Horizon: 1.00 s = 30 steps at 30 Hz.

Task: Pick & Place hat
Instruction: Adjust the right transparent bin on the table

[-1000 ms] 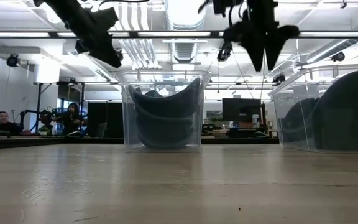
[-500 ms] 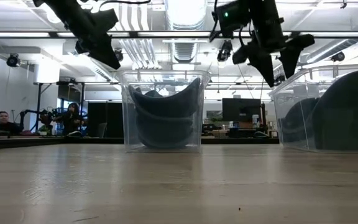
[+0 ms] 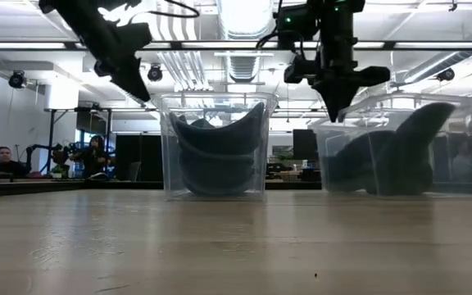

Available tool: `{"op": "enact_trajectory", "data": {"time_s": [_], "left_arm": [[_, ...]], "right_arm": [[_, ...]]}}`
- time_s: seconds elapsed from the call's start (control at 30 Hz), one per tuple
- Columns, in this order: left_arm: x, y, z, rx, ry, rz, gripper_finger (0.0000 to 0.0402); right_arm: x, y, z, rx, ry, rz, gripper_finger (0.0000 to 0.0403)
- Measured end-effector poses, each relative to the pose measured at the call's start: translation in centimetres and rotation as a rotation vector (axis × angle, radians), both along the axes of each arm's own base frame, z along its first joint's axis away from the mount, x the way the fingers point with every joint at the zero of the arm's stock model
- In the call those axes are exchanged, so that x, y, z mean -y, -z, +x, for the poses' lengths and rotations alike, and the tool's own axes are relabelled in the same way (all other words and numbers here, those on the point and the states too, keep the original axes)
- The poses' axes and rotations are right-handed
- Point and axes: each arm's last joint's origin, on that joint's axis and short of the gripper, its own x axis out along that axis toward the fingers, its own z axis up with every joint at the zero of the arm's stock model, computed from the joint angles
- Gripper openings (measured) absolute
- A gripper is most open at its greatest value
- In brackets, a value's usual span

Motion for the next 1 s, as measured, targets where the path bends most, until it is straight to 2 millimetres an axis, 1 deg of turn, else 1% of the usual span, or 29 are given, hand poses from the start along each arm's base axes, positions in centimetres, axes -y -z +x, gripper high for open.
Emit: {"op": "enact_trajectory", "data": {"time_s": [0.17,0.3,0.4,0.6,0.73,0.87,1.0], "left_arm": [[0.1,0.5,-0.3,-0.049,-0.006,-0.021,0.0073],[0.2,1.2,-0.5,-0.071,-0.011,-0.034,0.0073],[0.2,2.1,-0.6,-0.083,-0.014,-0.061,0.0073],[0.4,4.1,-0.9,-0.096,-0.036,-0.132,0.0073],[0.5,5.3,-1.0,-0.093,-0.030,-0.176,0.0073],[0.6,5.7,-1.1,-0.094,-0.038,-0.184,0.0073],[0.5,5.5,-0.8,-0.062,-0.037,-0.176,0.0073]], "right_arm": [[0.3,-0.5,0.7,0.079,0.006,-0.014,0.0036],[0.9,-0.8,1.8,0.211,0.039,-0.016,0.0057],[1.3,-0.7,2.8,0.293,0.044,-0.039,0.0061],[2.1,-0.1,4.0,0.353,0.050,-0.055,0.0056],[2.7,0.0,4.6,0.411,0.064,-0.074,0.0066],[3.0,-0.3,5.2,0.477,0.065,-0.088,0.0080],[3.2,-0.5,5.6,0.526,0.066,-0.083,0.0094]]}}
